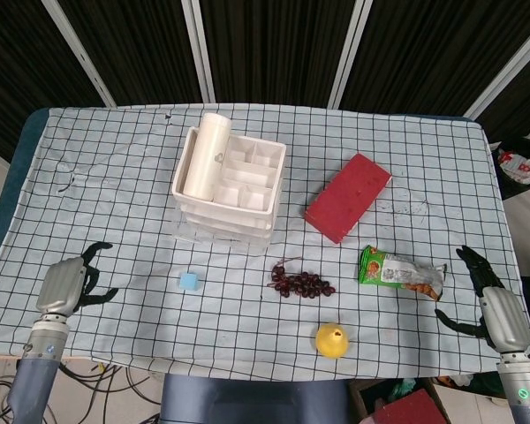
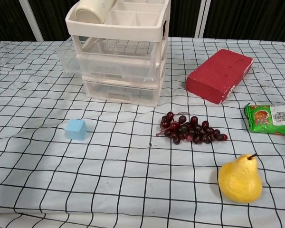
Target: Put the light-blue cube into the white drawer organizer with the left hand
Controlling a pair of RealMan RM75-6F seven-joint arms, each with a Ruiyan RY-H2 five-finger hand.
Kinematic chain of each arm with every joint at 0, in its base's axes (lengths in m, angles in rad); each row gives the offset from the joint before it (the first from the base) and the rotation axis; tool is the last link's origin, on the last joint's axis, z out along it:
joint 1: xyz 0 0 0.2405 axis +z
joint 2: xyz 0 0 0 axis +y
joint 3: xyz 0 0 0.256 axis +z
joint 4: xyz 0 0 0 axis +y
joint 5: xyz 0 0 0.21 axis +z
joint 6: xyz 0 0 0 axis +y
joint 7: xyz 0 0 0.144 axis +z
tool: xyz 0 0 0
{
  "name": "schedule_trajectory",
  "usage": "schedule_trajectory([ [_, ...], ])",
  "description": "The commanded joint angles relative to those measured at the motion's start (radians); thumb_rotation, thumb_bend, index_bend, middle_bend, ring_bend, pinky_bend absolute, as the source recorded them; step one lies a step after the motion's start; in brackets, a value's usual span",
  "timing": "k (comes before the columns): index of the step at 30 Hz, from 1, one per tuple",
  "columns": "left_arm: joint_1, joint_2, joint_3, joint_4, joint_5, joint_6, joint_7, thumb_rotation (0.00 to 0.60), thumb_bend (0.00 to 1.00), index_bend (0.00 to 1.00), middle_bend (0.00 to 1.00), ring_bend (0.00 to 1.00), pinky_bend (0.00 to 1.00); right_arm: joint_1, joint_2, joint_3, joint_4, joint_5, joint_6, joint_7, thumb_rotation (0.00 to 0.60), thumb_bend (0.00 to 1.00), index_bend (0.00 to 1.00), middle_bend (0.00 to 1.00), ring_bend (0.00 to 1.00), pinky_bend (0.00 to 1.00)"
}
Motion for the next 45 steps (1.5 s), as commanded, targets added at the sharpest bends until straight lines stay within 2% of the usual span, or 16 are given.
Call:
schedule_trajectory([
  [1,-0.048,-0.051,-0.037,0.045,-0.097,-0.075,0.075,0.600,0.18,0.27,0.94,0.90,0.73,0.000,0.000,0.001,0.000,0.001,0.000,0.001,0.600,0.15,0.00,0.00,0.00,0.15],
  [11,-0.147,-0.148,-0.053,0.093,-0.202,-0.136,0.278,0.600,0.18,0.30,0.95,0.90,0.74,0.001,0.001,0.002,0.002,0.004,-0.002,0.005,0.600,0.15,0.00,0.00,0.00,0.15],
  [20,-0.223,-0.240,-0.075,0.141,-0.290,-0.161,0.391,0.600,0.18,0.32,0.95,0.90,0.74,0.001,-0.001,0.002,0.003,0.003,0.000,0.006,0.600,0.15,0.00,0.00,0.00,0.15],
  [38,-0.276,-0.351,-0.077,0.210,-0.336,-0.184,0.422,0.600,0.25,0.35,0.95,0.91,0.74,0.001,-0.001,0.003,0.005,0.002,-0.001,0.006,0.600,0.15,0.00,0.00,0.00,0.15],
  [45,-0.283,-0.373,-0.075,0.227,-0.346,-0.192,0.414,0.600,0.32,0.43,0.96,0.92,0.75,0.001,-0.001,0.003,0.004,0.002,0.001,0.004,0.600,0.15,0.00,0.00,0.00,0.15],
])
